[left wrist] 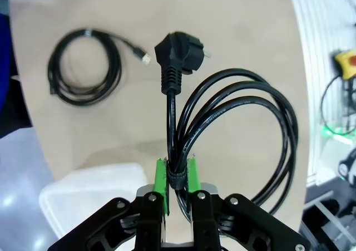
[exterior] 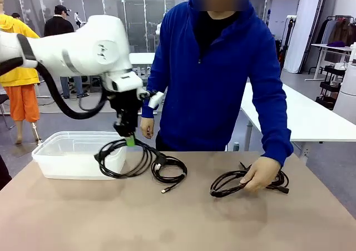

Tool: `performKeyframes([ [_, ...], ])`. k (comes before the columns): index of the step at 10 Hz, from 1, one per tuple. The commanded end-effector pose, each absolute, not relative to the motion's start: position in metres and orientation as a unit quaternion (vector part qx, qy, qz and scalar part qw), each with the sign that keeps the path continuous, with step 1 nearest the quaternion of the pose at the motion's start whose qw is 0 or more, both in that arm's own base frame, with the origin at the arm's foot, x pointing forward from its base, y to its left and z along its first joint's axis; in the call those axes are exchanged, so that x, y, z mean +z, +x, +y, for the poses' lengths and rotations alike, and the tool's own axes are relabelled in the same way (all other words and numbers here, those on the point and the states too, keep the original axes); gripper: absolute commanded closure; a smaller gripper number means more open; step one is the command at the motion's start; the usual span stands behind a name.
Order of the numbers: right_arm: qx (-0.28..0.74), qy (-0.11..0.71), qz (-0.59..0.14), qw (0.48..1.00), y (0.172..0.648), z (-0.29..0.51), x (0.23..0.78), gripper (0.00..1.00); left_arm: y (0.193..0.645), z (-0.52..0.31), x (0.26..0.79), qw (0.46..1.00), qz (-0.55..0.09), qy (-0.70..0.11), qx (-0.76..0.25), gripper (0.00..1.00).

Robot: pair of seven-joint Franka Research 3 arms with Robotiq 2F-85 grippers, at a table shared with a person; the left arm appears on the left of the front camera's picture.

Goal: Organize and store the cables.
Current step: Place the Power Cable into the Organizing box.

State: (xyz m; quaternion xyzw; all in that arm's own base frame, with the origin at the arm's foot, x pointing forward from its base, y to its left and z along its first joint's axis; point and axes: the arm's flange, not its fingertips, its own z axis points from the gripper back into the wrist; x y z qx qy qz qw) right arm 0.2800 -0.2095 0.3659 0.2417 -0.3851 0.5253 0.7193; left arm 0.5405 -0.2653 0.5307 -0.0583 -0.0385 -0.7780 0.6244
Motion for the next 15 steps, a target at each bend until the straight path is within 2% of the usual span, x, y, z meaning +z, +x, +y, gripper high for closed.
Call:
performKeyframes([
  [1, 0.527, 0.24, -0.396, 0.712, 0.282, -0.211, 0.365, 0.0, 0.539, -0.242, 0.541, 0.618, -0.037, -0.066, -0.782, 0.84],
  [5, 0.527, 0.24, -0.396, 0.712, 0.282, -0.211, 0.365, 0.0, 0.549, -0.157, 0.552, 0.658, -0.106, -0.051, -0.744, 0.84],
  [9, 0.527, 0.24, -0.396, 0.712, 0.282, -0.211, 0.365, 0.0, 0.562, -0.088, 0.546, 0.733, -0.165, 0.021, -0.659, 0.84],
  [10, 0.527, 0.24, -0.396, 0.712, 0.282, -0.211, 0.365, 0.0, 0.568, -0.075, 0.55, 0.742, -0.178, 0.01, -0.646, 0.84],
  [13, 0.527, 0.24, -0.396, 0.712, 0.282, -0.211, 0.365, 0.0, 0.592, -0.057, 0.553, 0.771, -0.202, 0.056, -0.601, 0.84],
  [15, 0.527, 0.24, -0.396, 0.712, 0.282, -0.211, 0.365, 0.0, 0.625, -0.037, 0.55, 0.792, -0.216, 0.053, -0.569, 0.84],
])
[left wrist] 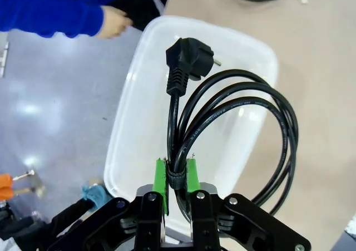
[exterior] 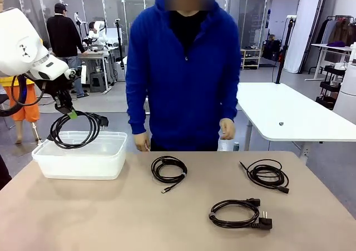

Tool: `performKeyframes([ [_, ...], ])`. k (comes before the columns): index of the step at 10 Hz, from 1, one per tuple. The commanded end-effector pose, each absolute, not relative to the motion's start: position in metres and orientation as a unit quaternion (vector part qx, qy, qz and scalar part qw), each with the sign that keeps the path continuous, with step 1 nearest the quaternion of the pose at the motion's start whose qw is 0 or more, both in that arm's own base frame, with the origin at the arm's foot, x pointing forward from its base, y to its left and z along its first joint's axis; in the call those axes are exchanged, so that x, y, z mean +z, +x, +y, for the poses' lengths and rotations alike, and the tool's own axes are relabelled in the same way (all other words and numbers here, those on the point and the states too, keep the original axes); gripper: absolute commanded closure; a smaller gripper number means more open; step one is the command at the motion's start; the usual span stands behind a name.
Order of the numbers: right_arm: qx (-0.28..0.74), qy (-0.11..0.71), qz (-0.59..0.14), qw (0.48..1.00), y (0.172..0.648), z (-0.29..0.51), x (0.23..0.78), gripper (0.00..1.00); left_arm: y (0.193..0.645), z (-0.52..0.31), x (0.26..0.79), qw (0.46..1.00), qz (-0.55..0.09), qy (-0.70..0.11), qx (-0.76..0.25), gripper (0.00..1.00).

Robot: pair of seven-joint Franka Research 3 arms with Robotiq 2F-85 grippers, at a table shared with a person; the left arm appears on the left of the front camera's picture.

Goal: Organize and store the cables.
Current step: Place the Power Cable into the Organizing box.

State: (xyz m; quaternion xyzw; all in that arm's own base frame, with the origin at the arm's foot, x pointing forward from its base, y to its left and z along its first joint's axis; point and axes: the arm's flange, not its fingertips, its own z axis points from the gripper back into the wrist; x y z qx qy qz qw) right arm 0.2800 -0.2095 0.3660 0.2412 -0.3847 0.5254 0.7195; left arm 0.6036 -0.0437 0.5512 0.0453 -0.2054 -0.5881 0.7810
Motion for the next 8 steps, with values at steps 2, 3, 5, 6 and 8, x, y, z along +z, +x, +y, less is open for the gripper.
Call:
performKeyframes([
  [2, 0.527, 0.24, -0.396, 0.712, 0.282, -0.211, 0.365, 0.0, 0.651, -0.02, 0.541, 0.803, -0.208, 0.061, -0.555, 0.84],
  [3, 0.527, 0.24, -0.396, 0.712, 0.282, -0.211, 0.365, 0.0, 0.661, -0.011, 0.533, 0.809, -0.202, 0.061, -0.549, 0.84],
  [5, 0.527, 0.24, -0.396, 0.712, 0.282, -0.211, 0.365, 0.0, 0.674, -0.002, 0.51, 0.806, -0.2, 0.063, -0.554, 0.84],
  [6, 0.527, 0.24, -0.396, 0.712, 0.282, -0.211, 0.365, 0.0, 0.676, 0.0, 0.498, 0.797, -0.184, 0.062, -0.571, 0.84],
  [8, 0.527, 0.24, -0.396, 0.712, 0.282, -0.211, 0.365, 0.0, 0.679, 0.0, 0.475, 0.786, -0.168, 0.039, -0.593, 0.84],
])
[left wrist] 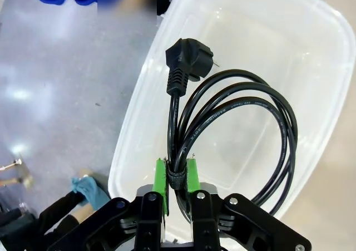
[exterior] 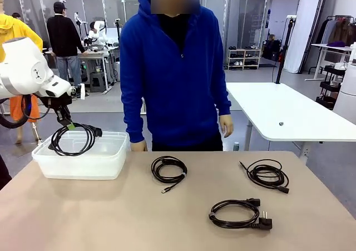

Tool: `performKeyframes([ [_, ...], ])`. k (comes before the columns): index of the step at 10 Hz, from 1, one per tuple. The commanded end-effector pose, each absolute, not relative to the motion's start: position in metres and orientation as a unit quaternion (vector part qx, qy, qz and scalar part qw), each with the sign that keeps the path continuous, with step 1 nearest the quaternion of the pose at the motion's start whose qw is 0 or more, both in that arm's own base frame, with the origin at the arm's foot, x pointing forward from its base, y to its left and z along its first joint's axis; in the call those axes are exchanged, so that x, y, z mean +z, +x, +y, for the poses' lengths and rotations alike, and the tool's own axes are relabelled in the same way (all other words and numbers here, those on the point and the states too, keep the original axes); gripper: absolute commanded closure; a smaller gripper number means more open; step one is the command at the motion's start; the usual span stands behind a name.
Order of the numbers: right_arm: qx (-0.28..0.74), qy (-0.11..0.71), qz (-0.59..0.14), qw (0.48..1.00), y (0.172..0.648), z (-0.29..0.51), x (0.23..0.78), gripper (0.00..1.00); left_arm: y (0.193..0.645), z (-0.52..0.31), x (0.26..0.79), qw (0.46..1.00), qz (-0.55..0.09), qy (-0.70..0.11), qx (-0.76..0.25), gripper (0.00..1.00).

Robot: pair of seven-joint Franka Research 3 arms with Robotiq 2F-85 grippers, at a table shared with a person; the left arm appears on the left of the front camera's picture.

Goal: Organize and store the cables.
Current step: Place the Power Cable into the Organizing box.

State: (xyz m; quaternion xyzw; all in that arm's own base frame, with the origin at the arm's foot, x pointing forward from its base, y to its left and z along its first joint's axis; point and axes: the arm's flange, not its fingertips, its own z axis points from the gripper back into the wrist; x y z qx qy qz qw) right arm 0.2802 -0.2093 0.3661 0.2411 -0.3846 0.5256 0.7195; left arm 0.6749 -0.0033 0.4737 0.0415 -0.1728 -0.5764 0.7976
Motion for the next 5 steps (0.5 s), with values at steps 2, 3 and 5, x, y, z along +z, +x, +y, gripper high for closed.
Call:
performKeyframes([
  [2, 0.527, 0.24, -0.396, 0.712, 0.282, -0.211, 0.365, 0.0, 0.685, 0.0, 0.452, 0.786, -0.155, 0.037, -0.597, 0.84],
  [3, 0.527, 0.24, -0.396, 0.712, 0.282, -0.211, 0.365, 0.0, 0.685, 0.0, 0.441, 0.788, -0.137, 0.032, -0.599, 0.84],
  [5, 0.527, 0.24, -0.396, 0.712, 0.282, -0.211, 0.365, 0.0, 0.686, 0.002, 0.428, 0.792, -0.13, 0.018, -0.596, 0.84],
])
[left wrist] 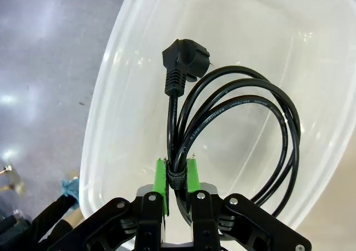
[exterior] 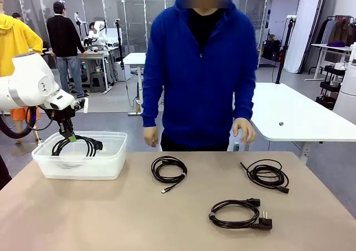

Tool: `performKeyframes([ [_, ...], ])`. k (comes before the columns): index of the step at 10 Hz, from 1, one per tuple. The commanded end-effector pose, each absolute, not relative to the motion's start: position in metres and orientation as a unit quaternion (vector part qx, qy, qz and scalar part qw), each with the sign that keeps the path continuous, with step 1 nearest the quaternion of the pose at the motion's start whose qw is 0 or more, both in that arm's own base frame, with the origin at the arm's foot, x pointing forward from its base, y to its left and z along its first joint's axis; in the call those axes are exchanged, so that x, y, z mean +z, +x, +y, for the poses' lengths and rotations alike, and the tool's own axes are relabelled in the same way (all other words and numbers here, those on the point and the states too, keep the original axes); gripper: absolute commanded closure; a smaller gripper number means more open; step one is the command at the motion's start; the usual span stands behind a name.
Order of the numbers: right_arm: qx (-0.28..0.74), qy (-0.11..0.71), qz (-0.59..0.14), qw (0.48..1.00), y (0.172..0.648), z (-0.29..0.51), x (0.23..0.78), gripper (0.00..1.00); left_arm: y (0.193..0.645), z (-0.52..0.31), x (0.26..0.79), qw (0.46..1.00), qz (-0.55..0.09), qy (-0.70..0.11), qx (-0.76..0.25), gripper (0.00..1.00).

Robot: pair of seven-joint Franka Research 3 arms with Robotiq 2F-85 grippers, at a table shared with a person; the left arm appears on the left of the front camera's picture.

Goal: Organize and store the cables.
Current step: Place the Power Cable into the Organizing box.

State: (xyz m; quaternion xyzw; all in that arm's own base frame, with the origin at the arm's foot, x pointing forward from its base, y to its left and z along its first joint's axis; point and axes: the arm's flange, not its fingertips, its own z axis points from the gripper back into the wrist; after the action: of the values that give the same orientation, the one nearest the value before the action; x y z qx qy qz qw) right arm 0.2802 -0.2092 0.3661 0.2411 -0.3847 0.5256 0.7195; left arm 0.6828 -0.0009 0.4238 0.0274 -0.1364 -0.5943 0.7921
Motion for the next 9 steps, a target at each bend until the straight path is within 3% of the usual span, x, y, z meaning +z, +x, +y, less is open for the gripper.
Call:
performKeyframes([
  [1, 0.527, 0.24, -0.396, 0.712, 0.282, -0.211, 0.365, 0.0, 0.684, 0.003, 0.427, 0.792, -0.131, 0.013, -0.596, 0.63],
  [2, 0.527, 0.24, -0.396, 0.712, 0.282, -0.211, 0.365, 0.0, 0.683, 0.004, 0.427, 0.792, -0.128, 0.006, -0.597, 0.65],
  [3, 0.527, 0.24, -0.396, 0.712, 0.282, -0.211, 0.365, 0.0, 0.681, 0.004, 0.428, 0.792, -0.125, 0.006, -0.598, 0.47],
  [4, 0.527, 0.24, -0.396, 0.712, 0.282, -0.211, 0.365, 0.0, 0.681, 0.003, 0.428, 0.791, -0.123, 0.006, -0.599, 0.49],
  [5, 0.527, 0.24, -0.396, 0.712, 0.282, -0.211, 0.365, 0.0, 0.68, 0.002, 0.429, 0.791, -0.118, 0.006, -0.6, 0.32],
  [6, 0.527, 0.24, -0.396, 0.712, 0.282, -0.211, 0.365, 0.0, 0.679, 0.002, 0.431, 0.793, -0.114, 0.01, -0.599, 0.34],
  [7, 0.527, 0.24, -0.396, 0.712, 0.282, -0.211, 0.365, 0.0, 0.676, 0.004, 0.438, 0.793, -0.117, 0.012, -0.598, 0.16],
  [8, 0.527, 0.24, -0.396, 0.712, 0.282, -0.211, 0.365, 0.0, 0.672, 0.002, 0.445, 0.791, -0.126, 0.006, -0.599, 0.2],
  [9, 0.527, 0.24, -0.396, 0.712, 0.282, -0.211, 0.365, 0.0, 0.669, -0.001, 0.444, 0.79, -0.129, 0.01, -0.599, 0.02],
])
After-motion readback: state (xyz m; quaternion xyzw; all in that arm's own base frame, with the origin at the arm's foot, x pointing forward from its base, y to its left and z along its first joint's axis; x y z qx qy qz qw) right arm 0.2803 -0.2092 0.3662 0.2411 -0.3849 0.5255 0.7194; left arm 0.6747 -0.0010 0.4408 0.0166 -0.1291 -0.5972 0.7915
